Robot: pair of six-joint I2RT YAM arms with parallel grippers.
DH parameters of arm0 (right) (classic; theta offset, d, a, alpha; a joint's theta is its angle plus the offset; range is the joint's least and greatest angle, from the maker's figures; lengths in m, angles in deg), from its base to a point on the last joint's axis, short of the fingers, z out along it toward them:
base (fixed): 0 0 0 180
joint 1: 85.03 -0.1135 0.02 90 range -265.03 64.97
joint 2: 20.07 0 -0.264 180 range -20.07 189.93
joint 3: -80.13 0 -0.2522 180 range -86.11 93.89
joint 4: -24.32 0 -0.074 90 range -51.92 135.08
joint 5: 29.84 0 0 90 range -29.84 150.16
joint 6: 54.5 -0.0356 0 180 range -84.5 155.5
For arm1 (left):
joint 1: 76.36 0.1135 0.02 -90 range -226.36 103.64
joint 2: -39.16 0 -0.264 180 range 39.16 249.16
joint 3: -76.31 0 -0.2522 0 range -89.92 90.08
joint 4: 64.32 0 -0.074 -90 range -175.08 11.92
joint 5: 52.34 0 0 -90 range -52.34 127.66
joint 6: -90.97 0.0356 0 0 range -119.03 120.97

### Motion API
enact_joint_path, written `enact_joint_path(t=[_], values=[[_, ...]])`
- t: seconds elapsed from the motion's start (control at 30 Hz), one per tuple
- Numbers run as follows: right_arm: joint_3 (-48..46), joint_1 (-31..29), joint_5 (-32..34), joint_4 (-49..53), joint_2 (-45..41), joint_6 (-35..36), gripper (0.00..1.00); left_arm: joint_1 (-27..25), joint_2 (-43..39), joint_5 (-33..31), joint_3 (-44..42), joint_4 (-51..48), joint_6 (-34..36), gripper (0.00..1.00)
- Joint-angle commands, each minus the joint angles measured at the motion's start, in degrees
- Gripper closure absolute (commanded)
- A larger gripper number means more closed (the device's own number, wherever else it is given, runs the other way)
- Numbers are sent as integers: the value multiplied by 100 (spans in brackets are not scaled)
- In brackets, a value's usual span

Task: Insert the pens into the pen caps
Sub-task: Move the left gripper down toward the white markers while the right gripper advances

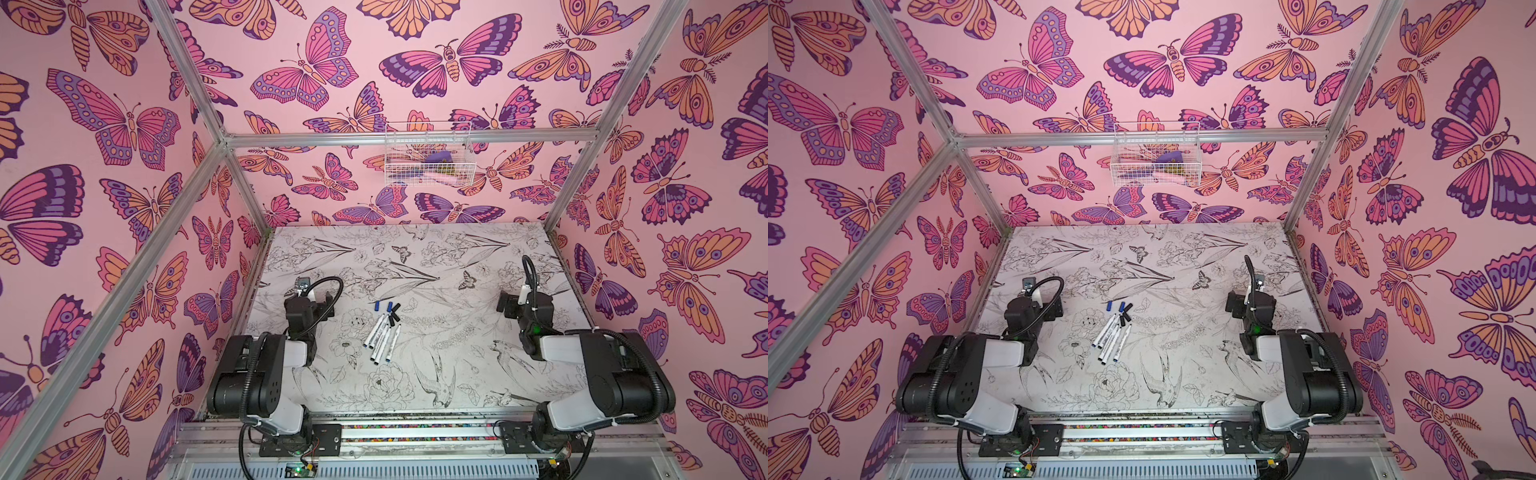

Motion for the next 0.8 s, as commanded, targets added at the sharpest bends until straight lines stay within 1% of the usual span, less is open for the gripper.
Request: enact_joint_path(t=[0.0,0.07,0.1,0.13,0.17,0.2,0.23,0.27,0.3,0.33,0.37,0.4,0.43,0.47,0.5,0.53,0.57,0.6,0.67,0.73,0.77], values=[[145,-45,127,45,-100,14,1,-8,49,63,62,35,67,2],[163,-123,153,82,-124,100,1,-65,-36,144,12,96,210,2],[194,-148,163,57,-163,148,1,-195,-226,99,-32,-7,344,2],[320,-215,264,284,-292,224,2,-306,-420,-213,-94,85,408,2],[621,-261,306,1027,-520,267,5,-445,-681,-609,-96,-77,417,2],[1046,-270,226,2040,-763,294,11,-554,-1049,-870,-62,-458,451,2],[1374,-276,267,2695,-914,94,17,-687,-1400,-1082,36,-888,502,2],[1504,-278,402,2839,-984,-95,22,-801,-1734,-1148,115,-1087,534,2],[1557,-305,569,2910,-1073,-432,26,-954,-1940,-1346,173,-1316,625,2],[1599,-322,479,3012,-1174,-750,26,-1150,-2040,-1838,192,-1292,445,2],[1627,-373,376,3083,-1243,-973,26,-1257,-2094,-2021,222,-1318,331,2],[1717,-486,374,3315,-1293,-1327,26,-1418,-2140,-2175,301,-1607,187,2],[1832,-605,201,3510,-1312,-1498,26,-1636,-2172,-2313,511,-2171,-40,2],[1990,-782,195,3764,-1281,-1568,26,-1802,-2182,-2237,782,-2883,-237,2],[2165,-959,225,4066,-1227,-1604,26,-1979,-2126,-2175,1118,-3732,-651,2],[2315,-1088,184,4301,-1180,-1635,26,-2160,-2032,-2201,1381,-4382,-1092,2],[2387,-1161,143,4415,-1137,-1641,26,-2317,-1920,-2248,1584,-4812,-1427,2],[2483,-1256,91,4544,-1059,-1628,25,-2507,-1775,-2244,1695,-4973,-1624,2],[2628,-1316,-10,4760,-890,-1651,24,-2851,-1501,-2299,1878,-5060,-1717,2],[2732,-1342,-131,4902,-742,-1681,23,-3180,-1178,-2492,2088,-5171,-1876,2],[2744,-1392,-124,4930,-699,-1657,23,-3360,-1063,-2474,2236,-5316,-1927,2]])
